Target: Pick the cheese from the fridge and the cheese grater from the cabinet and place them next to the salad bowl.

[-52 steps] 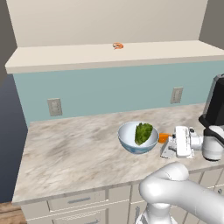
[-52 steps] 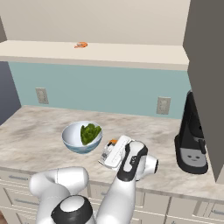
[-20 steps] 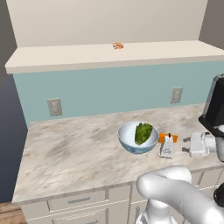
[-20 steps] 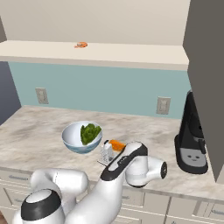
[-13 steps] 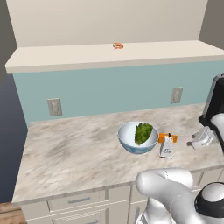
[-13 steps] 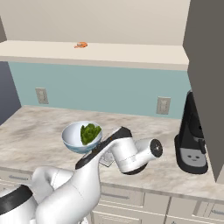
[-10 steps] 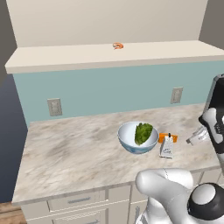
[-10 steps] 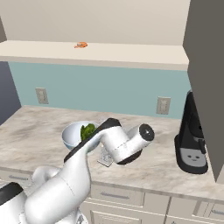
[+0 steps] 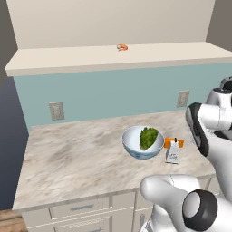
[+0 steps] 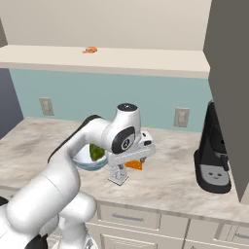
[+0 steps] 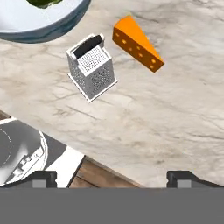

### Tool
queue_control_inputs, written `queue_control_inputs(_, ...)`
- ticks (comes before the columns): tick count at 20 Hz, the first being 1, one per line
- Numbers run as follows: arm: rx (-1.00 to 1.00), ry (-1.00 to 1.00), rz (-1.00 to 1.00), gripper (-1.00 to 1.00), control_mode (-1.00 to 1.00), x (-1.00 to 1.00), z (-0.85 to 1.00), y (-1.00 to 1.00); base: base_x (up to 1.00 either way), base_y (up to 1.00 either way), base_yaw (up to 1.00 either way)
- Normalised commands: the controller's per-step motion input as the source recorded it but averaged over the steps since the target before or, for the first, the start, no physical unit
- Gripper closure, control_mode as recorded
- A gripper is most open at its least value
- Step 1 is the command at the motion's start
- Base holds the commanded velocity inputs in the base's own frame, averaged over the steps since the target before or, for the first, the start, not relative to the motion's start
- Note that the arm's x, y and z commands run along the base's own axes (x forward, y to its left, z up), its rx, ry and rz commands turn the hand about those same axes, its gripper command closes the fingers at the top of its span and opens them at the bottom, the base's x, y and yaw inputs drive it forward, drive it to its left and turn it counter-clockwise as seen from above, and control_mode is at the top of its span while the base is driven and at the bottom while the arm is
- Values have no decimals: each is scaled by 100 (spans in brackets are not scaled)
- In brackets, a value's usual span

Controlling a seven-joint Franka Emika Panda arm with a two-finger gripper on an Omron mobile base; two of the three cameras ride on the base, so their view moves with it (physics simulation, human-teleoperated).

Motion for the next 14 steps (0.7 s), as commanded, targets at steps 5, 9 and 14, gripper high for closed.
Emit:
queue_control_inputs(5, -19, 6, -8, -100, -100, -80, 14, -2, 0, 0, 0)
queue_control_inputs(9, 0, -29, -2, -100, -100, -61, 1, 29, 0, 0, 0)
queue_control_inputs(14, 0, -36, 0, -100, -100, -13, 9, 55, 0, 0, 0)
